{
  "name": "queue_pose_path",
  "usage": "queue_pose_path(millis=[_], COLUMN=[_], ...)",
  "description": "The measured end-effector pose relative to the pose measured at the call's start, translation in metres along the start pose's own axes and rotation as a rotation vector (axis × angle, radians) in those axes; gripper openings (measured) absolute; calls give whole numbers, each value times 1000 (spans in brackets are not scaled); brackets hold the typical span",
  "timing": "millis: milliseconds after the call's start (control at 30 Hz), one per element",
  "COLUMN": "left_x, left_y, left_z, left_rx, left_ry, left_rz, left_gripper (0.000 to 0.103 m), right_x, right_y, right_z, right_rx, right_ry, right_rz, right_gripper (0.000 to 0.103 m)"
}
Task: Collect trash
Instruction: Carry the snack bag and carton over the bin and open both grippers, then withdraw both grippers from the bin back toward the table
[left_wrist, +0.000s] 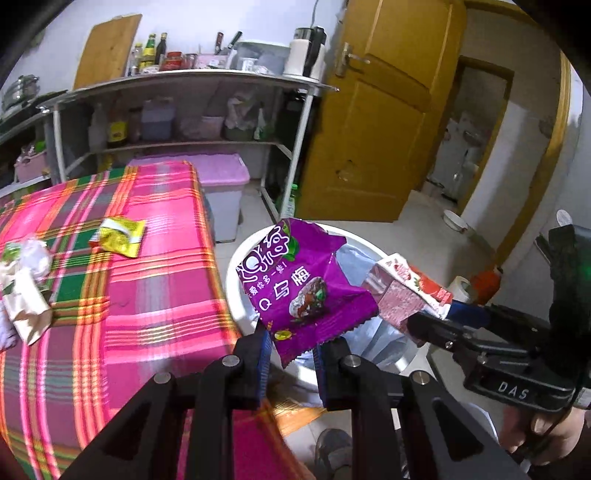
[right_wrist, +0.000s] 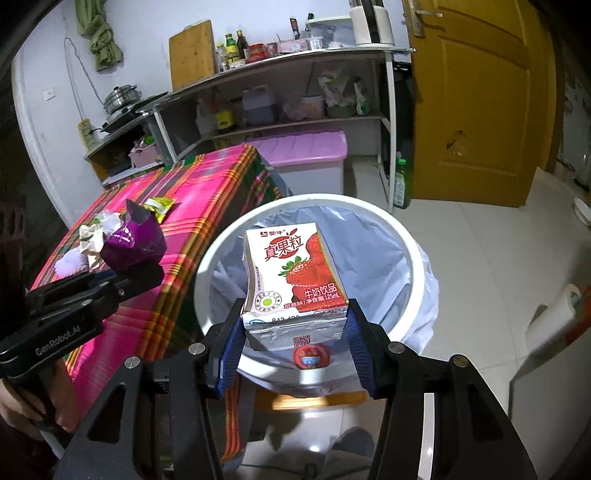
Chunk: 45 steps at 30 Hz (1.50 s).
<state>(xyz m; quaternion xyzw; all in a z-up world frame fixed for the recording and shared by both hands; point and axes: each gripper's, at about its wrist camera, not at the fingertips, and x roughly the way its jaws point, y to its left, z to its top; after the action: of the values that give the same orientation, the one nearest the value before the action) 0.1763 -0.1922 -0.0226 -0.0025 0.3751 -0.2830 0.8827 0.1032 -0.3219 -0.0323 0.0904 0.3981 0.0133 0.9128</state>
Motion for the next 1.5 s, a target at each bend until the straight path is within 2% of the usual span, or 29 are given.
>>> queue_pose_path(millis=[133,400,533,667,933,1200,1500], left_x=[16,34,29,13,-36,-86,-123], left_y=[-4,2,6,7,10,17,34], left_z=[4,7,7,6,-2,-15,-38], left_rx=[-1,-30,-47,-54,-43,-36,-65], left_ry=[28,55,42,14,-63,-123,-160], left_rz=[-26,-45,-51,-39,36,98,161], left_gripper=[23,39,39,39,39,39,39], right_x=[8,13,5,-7,-33,-49,-57], right_y=[-6,-12,-9,0,28,65,94], right_z=[0,-2,-2,-1,1,-4,-11], right_rx=[12,26,22,3,-46,-107,-158], right_ry=[17,25,5,-26,-86,-106,-118], right_rz=[-3,-9,5,21,69,111,153], right_gripper=[53,53,53,53,53,53,53])
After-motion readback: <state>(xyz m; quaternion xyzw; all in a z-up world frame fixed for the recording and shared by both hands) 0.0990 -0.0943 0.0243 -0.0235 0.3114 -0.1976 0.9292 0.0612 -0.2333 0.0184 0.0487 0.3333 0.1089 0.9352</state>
